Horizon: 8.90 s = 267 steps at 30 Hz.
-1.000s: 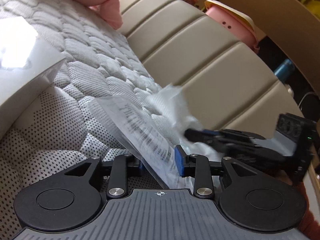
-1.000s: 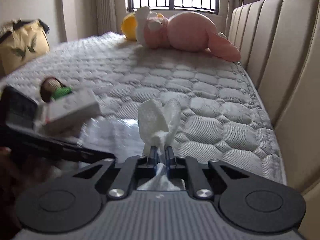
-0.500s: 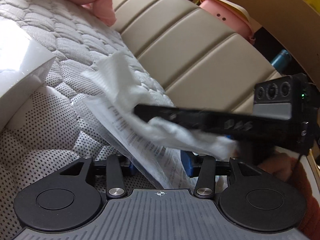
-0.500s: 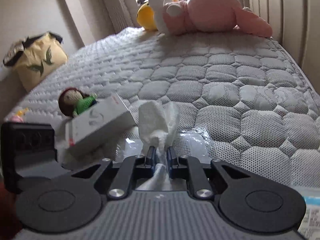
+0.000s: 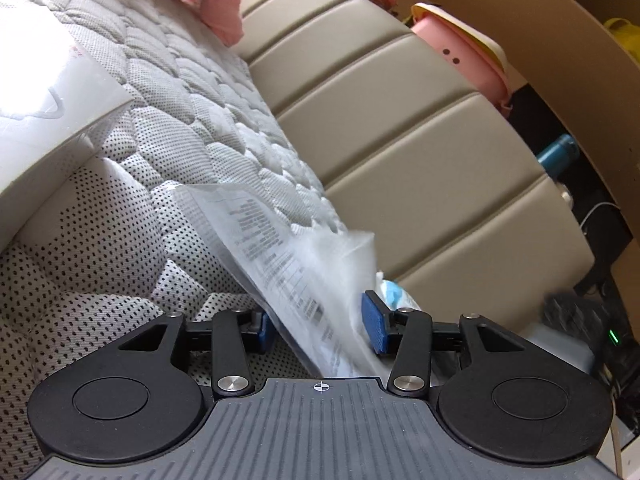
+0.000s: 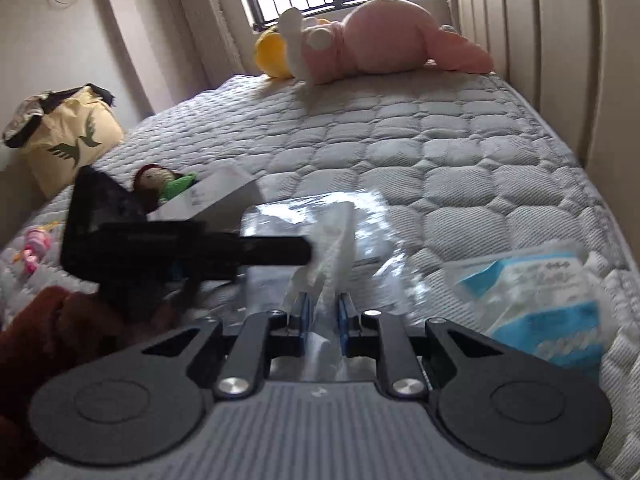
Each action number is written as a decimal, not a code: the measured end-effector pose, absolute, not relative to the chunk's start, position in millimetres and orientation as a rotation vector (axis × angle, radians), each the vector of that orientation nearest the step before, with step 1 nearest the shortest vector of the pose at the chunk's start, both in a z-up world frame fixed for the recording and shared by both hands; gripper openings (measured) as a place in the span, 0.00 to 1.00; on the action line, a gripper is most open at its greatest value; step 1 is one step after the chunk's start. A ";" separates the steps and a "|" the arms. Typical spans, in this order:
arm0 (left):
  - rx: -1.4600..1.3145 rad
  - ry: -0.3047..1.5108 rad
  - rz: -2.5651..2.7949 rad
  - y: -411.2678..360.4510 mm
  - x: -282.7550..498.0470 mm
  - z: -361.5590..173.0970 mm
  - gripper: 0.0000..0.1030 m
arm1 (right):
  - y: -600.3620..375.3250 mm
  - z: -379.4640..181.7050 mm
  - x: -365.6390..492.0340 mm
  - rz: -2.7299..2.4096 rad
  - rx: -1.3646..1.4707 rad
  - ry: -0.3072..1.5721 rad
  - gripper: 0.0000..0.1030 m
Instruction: Clean container
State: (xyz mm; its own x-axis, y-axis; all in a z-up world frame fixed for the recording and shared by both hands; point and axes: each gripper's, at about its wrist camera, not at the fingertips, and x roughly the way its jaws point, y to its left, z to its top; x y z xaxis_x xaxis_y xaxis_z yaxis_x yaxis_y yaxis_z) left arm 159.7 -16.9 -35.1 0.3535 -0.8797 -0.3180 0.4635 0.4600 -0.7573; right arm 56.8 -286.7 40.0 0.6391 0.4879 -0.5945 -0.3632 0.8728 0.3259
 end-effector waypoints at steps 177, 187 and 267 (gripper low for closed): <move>-0.385 0.653 -0.500 96.5 57.6 30.7 0.96 | -218.3 45.5 45.9 0.145 -0.451 0.627 0.78; -0.672 0.681 -0.563 136.8 108.3 7.7 0.97 | -200.0 60.8 74.5 0.197 -0.379 0.571 0.06; -0.860 0.855 -0.538 93.1 186.3 0.5 0.70 | -214.3 -12.8 239.6 0.632 0.514 0.662 0.10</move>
